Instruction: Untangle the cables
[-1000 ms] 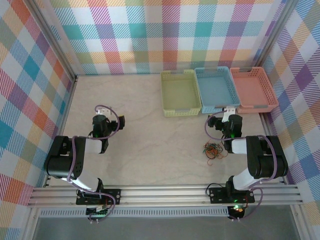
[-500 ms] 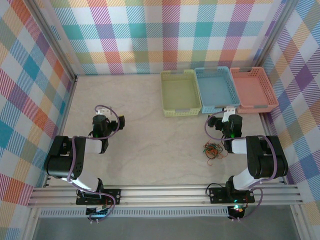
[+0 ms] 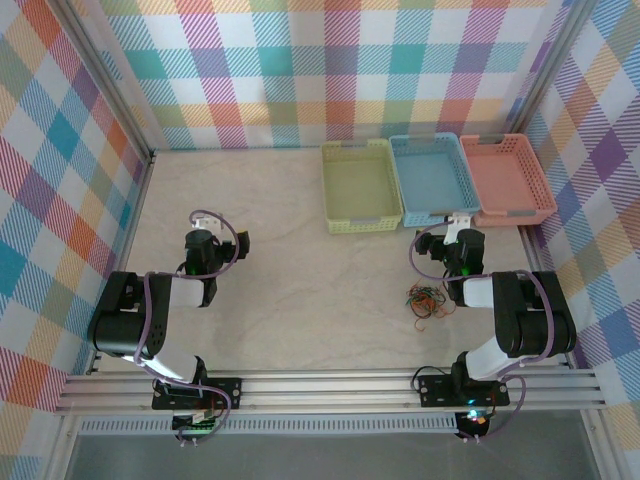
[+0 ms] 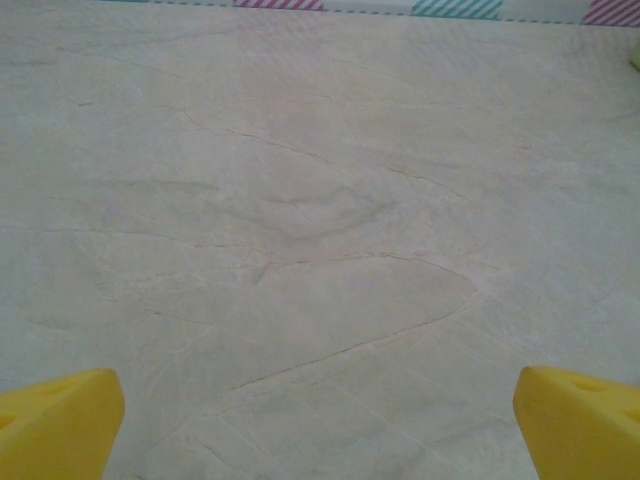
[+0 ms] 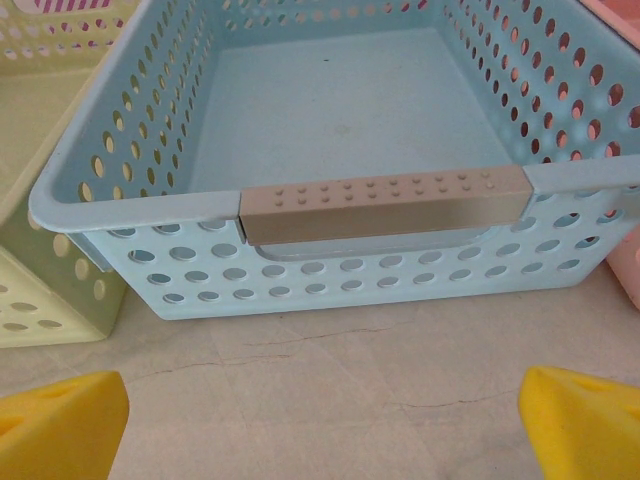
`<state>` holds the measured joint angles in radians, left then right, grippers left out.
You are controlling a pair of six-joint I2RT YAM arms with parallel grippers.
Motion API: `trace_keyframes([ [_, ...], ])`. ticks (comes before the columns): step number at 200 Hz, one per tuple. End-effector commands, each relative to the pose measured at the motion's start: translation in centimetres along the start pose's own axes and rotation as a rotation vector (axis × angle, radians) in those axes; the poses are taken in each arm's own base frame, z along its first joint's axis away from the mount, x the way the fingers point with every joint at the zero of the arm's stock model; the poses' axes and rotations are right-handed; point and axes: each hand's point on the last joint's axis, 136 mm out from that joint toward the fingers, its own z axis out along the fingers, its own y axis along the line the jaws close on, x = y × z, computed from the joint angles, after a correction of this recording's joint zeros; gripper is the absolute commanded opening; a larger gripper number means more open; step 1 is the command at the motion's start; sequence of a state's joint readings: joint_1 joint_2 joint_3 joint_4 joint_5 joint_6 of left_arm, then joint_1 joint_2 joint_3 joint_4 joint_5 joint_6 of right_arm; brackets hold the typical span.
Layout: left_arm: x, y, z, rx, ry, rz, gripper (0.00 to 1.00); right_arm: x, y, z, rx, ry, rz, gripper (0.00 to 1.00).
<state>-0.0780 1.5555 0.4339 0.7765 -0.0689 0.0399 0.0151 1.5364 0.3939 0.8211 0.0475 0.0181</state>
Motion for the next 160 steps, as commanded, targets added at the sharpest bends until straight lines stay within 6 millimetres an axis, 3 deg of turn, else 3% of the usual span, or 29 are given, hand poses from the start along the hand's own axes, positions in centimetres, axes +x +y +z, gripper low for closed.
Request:
trace_keyframes([
  [1, -1.5, -0.3, -1.1, -0.053, -0.009, 0.050, 1.00, -1.2, 0.5, -0.1, -0.015, -0.044, -0.009, 1.00],
  [37, -5.8, -2.8, -5.6, -0.042, -0.106, 0.070, 1.00, -3.7, 1.5, -2.1, 0.027, -0.022, -0.071, 1.00],
  [56, -8.7, -5.4, -8.5, 0.095, -0.170, -0.008, 1.00, -7.0, 1.3, -3.8, 0.056, -0.057, 0.022, 1.00],
  [77, -10.7, -4.9, -10.5, 0.076, -0.129, -0.296, 1.00, -9.7, 1.1, -4.8, 0.080, -0.032, 0.121, 1.00],
  [95, -12.0, -5.6, -11.9, 0.123, -0.070, -0.401, 1.00, -10.7, 0.9, -4.5, 0.094, 0.009, 0.135, 1.00],
  [110, -11.8, -6.0, -12.7, 0.130, 0.022, -0.514, 1.00, -11.4, 0.1, -3.8, 0.137, 0.035, 0.169, 1.00],
  [133, -11.3, -8.0, -14.0, 0.193, 0.215, -0.489, 1.00, -11.9, -1.5, -1.8, 0.170, 0.115, 0.272, 1.00],
  [160, -9.6, -10.0, -14.0, 0.285, 0.260, -0.512, 1.00, -12.6, -3.1, 1.3, 0.225, 0.202, 0.300, 1.00],
])
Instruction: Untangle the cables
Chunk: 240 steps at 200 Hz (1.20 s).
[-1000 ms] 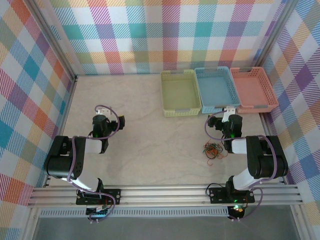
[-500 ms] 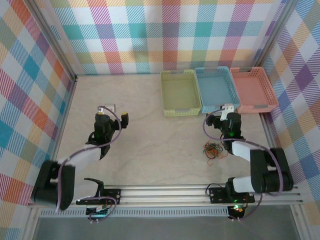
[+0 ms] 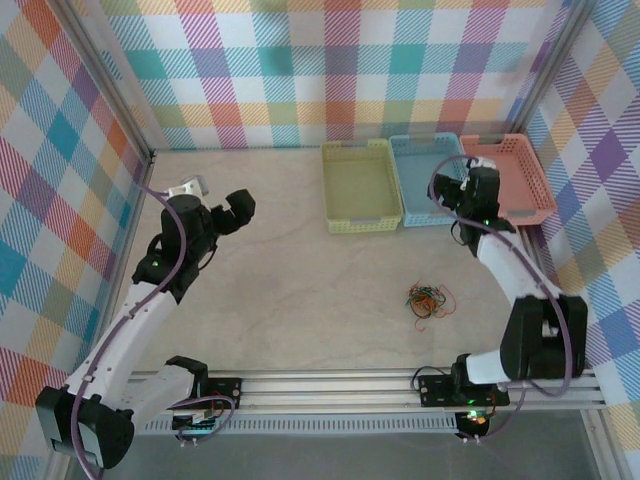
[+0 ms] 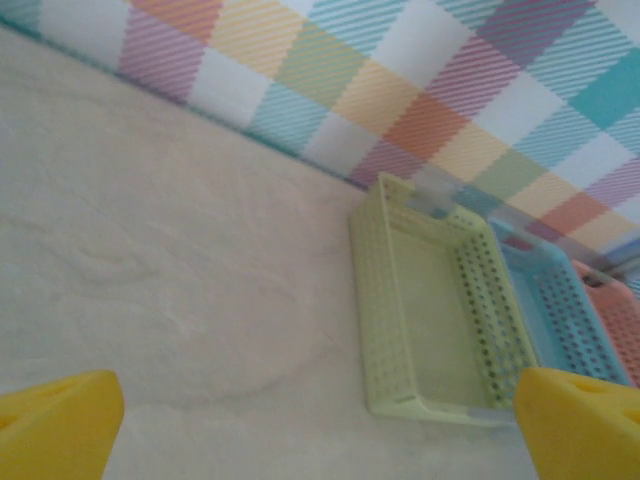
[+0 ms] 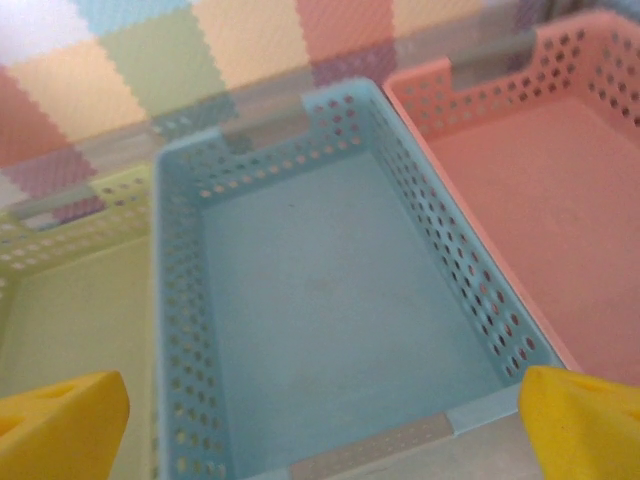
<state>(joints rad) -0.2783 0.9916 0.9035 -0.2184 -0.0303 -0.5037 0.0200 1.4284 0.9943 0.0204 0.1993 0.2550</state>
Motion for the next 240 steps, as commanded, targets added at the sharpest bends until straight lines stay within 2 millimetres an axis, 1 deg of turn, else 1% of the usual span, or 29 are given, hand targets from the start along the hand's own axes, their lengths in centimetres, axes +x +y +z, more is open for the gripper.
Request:
trace_keyframes([
  [1, 5.9, 0.7, 0.0, 0.014, 0.220, -0.075, 1.00, 0.7, -1.4, 2.0, 0.079, 0.135, 0.060, 1.00],
  [12, 6.9, 1.2, 0.1, 0.017, 0.217, -0.068, 0.99, 0.4, -1.9, 3.4, 0.107, 0.182, 0.072, 0.99],
  [17, 7.2, 1.7, 0.2, -0.001, 0.214, -0.059, 0.98, 0.4, -2.1, 4.0, 0.122, 0.205, 0.073, 0.99],
  [31, 7.7, 2.7, -0.1, -0.047, 0.208, -0.032, 0.94, 0.2, -2.8, 5.7, 0.152, 0.260, 0.068, 0.94],
  [36, 7.8, 2.6, -0.3, -0.045, 0.200, -0.017, 0.94, -0.2, -3.1, 6.2, 0.163, 0.269, 0.070, 0.94],
  [40, 7.9, 2.4, -0.4, -0.037, 0.192, -0.004, 0.93, 0.1, -3.4, 6.6, 0.175, 0.288, 0.072, 0.93],
  [49, 8.3, 1.8, -0.7, -0.010, 0.184, 0.022, 0.93, -0.1, -4.0, 7.5, 0.192, 0.307, 0.076, 0.92],
  [52, 7.9, 1.2, -0.7, 0.016, 0.160, 0.027, 0.93, -0.2, -4.1, 7.9, 0.195, 0.311, 0.079, 0.91],
  [56, 8.0, 1.0, -0.8, 0.028, 0.155, 0.034, 0.93, -0.3, -4.4, 8.2, 0.198, 0.318, 0.079, 0.91],
  [71, 8.6, 1.3, -0.8, 0.029, 0.154, 0.035, 0.93, -0.1, -5.1, 9.6, 0.220, 0.359, 0.057, 0.88],
  [81, 8.8, 1.5, -0.8, 0.024, 0.156, 0.039, 0.93, -0.2, -5.6, 10.5, 0.237, 0.370, 0.026, 0.86],
  [98, 8.7, 1.9, -0.7, -0.004, 0.150, 0.041, 0.93, 0.0, -6.5, 11.7, 0.261, 0.407, -0.011, 0.82],
  [106, 8.6, 2.2, -0.8, -0.020, 0.147, 0.041, 0.93, 0.2, -6.4, 12.3, 0.247, 0.421, -0.030, 0.79],
  [123, 8.3, 2.2, -1.2, -0.016, 0.133, 0.037, 0.93, 0.4, -6.5, 12.9, 0.251, 0.443, -0.057, 0.74],
  [137, 8.0, 1.9, -1.6, -0.001, 0.121, 0.036, 0.93, 0.4, -6.2, 13.4, 0.232, 0.456, -0.072, 0.71],
  [151, 7.7, 1.9, -2.0, 0.000, 0.107, 0.035, 0.93, 0.6, -6.2, 13.7, 0.231, 0.478, -0.081, 0.65],
  [168, 7.6, 2.0, -2.2, 0.002, 0.094, 0.032, 0.93, 1.4, -6.5, 14.5, 0.230, 0.504, -0.116, 0.57],
  [201, 7.7, 1.9, -2.1, 0.007, 0.101, 0.031, 0.93, 2.8, -7.2, 15.0, 0.253, 0.533, -0.132, 0.57],
  [233, 7.9, 1.9, -1.9, 0.007, 0.113, 0.029, 0.93, 3.8, -7.0, 15.5, 0.232, 0.554, -0.142, 0.56],
  [240, 8.0, 1.9, -1.9, 0.003, 0.113, 0.031, 0.93, 3.9, -7.0, 15.6, 0.226, 0.556, -0.150, 0.55],
])
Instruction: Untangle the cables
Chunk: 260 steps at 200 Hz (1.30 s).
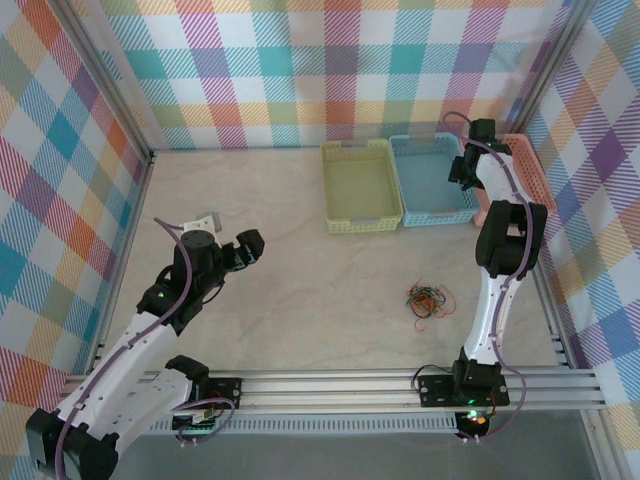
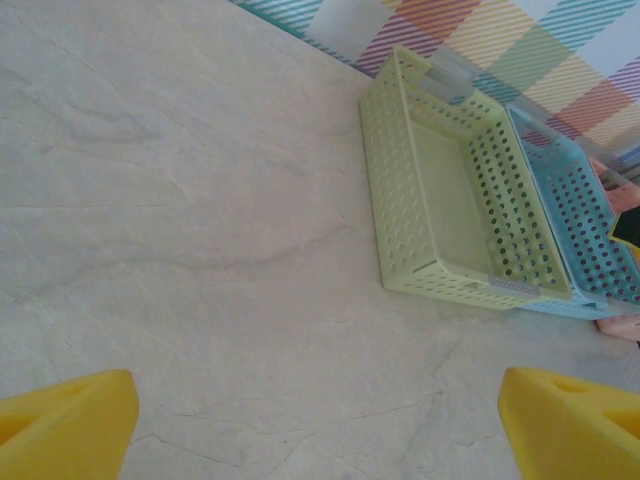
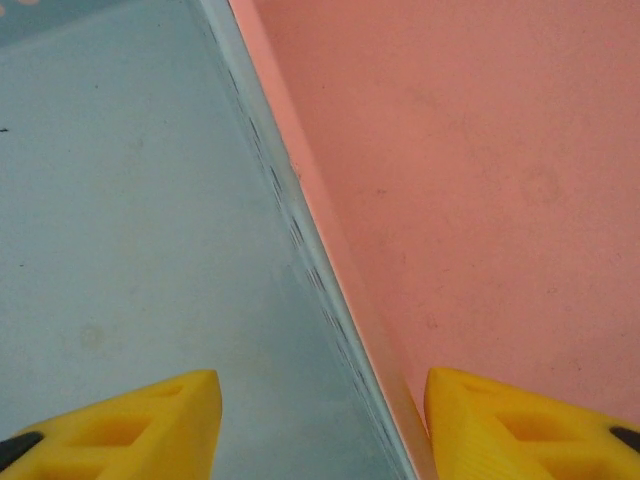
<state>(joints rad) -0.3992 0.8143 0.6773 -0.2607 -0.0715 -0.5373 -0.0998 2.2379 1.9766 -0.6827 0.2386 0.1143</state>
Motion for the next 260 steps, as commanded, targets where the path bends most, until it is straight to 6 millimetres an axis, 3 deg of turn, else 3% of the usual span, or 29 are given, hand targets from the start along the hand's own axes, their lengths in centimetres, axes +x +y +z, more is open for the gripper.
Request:
trace_keyframes([
  [1, 0.2, 0.0, 0.1, 0.001, 0.001, 0.008, 0.93, 1.5, 0.2, 1.4, -0.006, 0.055, -0.044, 0.54],
  [49, 0.2, -0.1, 0.1, 0.001, 0.005, 0.009, 0.93, 1.8, 1.2, 1.6, -0.065, 0.061, -0.084, 0.42],
  [102, 0.4, 0.1, 0.4, -0.009, 0.010, 0.010, 0.93, 2.6, 4.1, 1.8, -0.165, 0.062, -0.136, 0.21],
  [142, 0.6, 0.2, 0.8, -0.013, 0.022, 0.007, 0.93, 3.4, 6.8, 1.5, -0.208, 0.054, -0.194, 0.17],
  [211, 0.9, 0.1, 1.1, -0.013, 0.043, 0.007, 0.93, 3.8, 11.2, -1.1, -0.295, 0.011, -0.250, 0.14],
  [260, 1.1, 0.0, 1.3, -0.012, 0.055, 0.005, 0.93, 5.4, 14.2, -2.3, -0.322, 0.022, -0.254, 0.15],
])
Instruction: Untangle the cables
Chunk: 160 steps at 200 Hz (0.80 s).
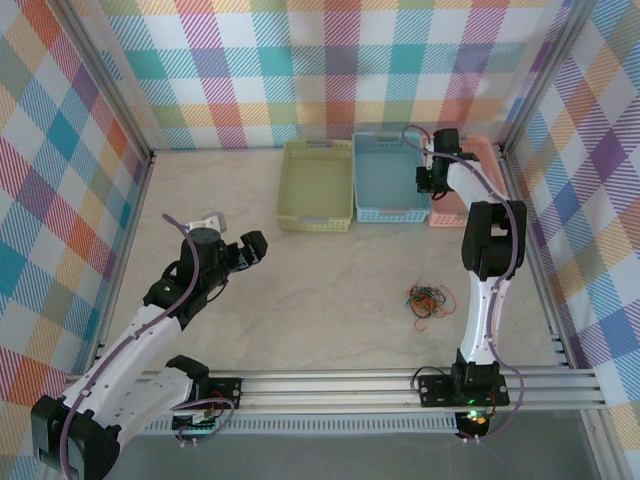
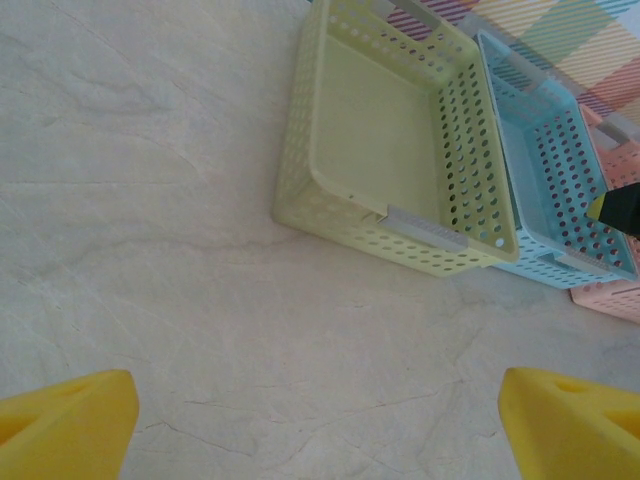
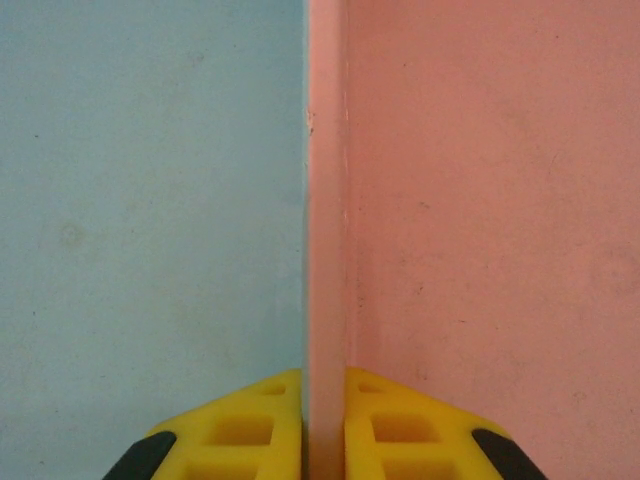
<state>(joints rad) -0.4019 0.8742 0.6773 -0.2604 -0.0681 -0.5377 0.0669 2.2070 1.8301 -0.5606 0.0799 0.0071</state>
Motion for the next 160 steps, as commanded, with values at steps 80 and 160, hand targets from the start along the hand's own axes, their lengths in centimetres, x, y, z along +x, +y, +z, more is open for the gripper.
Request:
trace_keyframes([
  [80, 0.3, -0.5, 0.6, 0.014, 0.024, 0.002, 0.93, 1.8, 7.0, -0.9, -0.101, 0.037, 0.103, 0.17],
  [160, 0.3, -0.4, 0.6, 0.009, 0.021, 0.005, 0.93, 1.4, 11.0, 0.3, -0.111, 0.043, 0.094, 0.19],
])
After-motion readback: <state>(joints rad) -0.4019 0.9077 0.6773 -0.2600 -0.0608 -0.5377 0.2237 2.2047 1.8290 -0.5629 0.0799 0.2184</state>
